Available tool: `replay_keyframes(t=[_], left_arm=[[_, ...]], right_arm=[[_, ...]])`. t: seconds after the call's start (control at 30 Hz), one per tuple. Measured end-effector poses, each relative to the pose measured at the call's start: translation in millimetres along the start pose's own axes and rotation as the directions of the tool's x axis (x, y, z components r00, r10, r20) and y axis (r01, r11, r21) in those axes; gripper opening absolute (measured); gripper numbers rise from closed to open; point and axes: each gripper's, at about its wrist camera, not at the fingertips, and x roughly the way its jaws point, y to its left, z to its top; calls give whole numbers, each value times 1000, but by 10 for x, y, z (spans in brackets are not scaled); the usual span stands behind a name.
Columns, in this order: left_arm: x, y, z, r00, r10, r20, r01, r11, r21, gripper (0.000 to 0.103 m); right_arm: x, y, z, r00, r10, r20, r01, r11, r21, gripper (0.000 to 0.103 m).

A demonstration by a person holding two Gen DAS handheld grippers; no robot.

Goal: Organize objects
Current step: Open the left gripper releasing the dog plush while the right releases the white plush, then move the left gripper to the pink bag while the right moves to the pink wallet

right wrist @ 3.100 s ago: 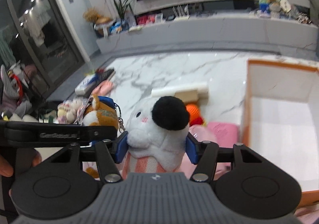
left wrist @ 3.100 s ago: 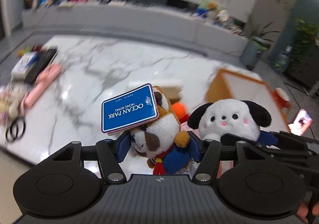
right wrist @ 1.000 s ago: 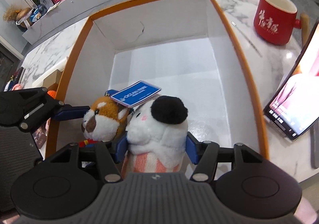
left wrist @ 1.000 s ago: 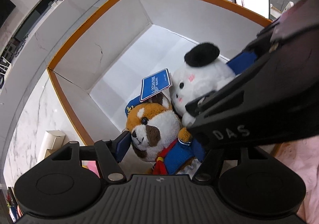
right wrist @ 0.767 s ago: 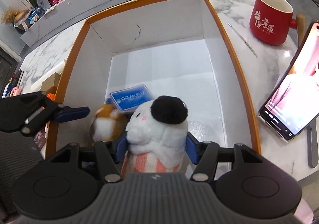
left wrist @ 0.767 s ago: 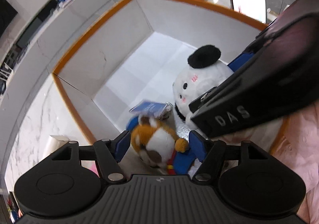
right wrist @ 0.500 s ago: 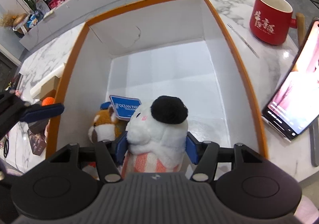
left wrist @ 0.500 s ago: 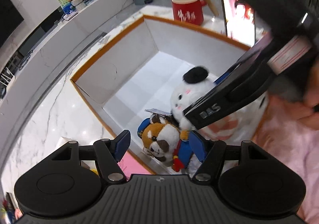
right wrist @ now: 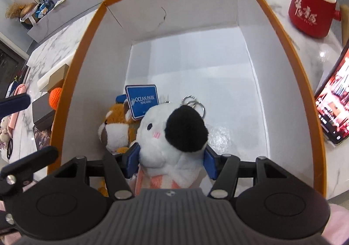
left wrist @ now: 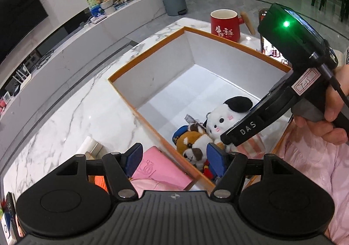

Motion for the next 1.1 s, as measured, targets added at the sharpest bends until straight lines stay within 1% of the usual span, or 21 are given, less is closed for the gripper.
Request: replay_keyframes(t=[0.13, 0.23, 0.33, 0.4, 0.5, 0.57, 0.63, 0.7, 0.77, 0.87, 0.97, 1.03, 1.07, 1.1], left_arm=[[-27, 65, -65, 1000, 2, -5, -2, 999, -40, 78], [-97, 134, -119, 1000, -4, 4, 4, 997, -80, 78], [-180, 216, -185, 1000, -9, 18, 11, 991, -133, 78], [-237, 259, -236, 1000, -10, 25, 14, 987, -161, 78], [-326, 335, -325, 999, -10, 36, 17, 981, -191, 78], [-388, 383, -389, 999, -6, 40, 14, 977, -211, 78], [-456, 425, -452, 999, -1, 47, 12, 974, -228, 78], [-520, 478, -531, 999, 5, 50, 8, 970, -244, 78], [-581, 528, -603, 999, 11, 53, 3, 966, -259, 78], [-668, 609, -720, 998, 23, 55, -6, 958, -286, 78], [-749, 699, -835, 998, 30, 61, -8, 943, -332, 78], [-789, 778, -916, 997, 25, 67, 2, 927, -376, 78], [-805, 827, -965, 997, 22, 70, 8, 914, -406, 78], [-816, 875, -1016, 997, 20, 72, 13, 901, -434, 78]], right_arm=[[22, 51, -20, 1000, -15, -9, 15, 999, -29, 62], [30, 59, -22, 1000, -20, -15, 20, 1000, -24, 64], [13, 73, -38, 999, -36, -2, 36, 999, -27, 67], [-10, 101, -60, 998, -59, 15, 60, 998, -32, 74], [-38, 143, -80, 996, -83, 34, 84, 996, -36, 78], [-60, 164, -88, 994, -96, 49, 98, 995, -35, 82], [-83, 181, -91, 992, -108, 61, 110, 993, -36, 84], [-130, 202, -90, 988, -130, 81, 133, 990, -41, 88], [-203, 240, -96, 982, -158, 107, 164, 985, -49, 90], [-354, 329, -130, 974, -165, 154, 177, 982, -65, 90], [-546, 489, -186, 966, -133, 221, 156, 983, -92, 89], [-653, 625, -230, 959, -102, 266, 140, 982, -128, 86], [-714, 714, -254, 955, -74, 289, 123, 981, -153, 80], [-764, 776, -269, 952, -50, 303, 108, 978, -176, 73]])
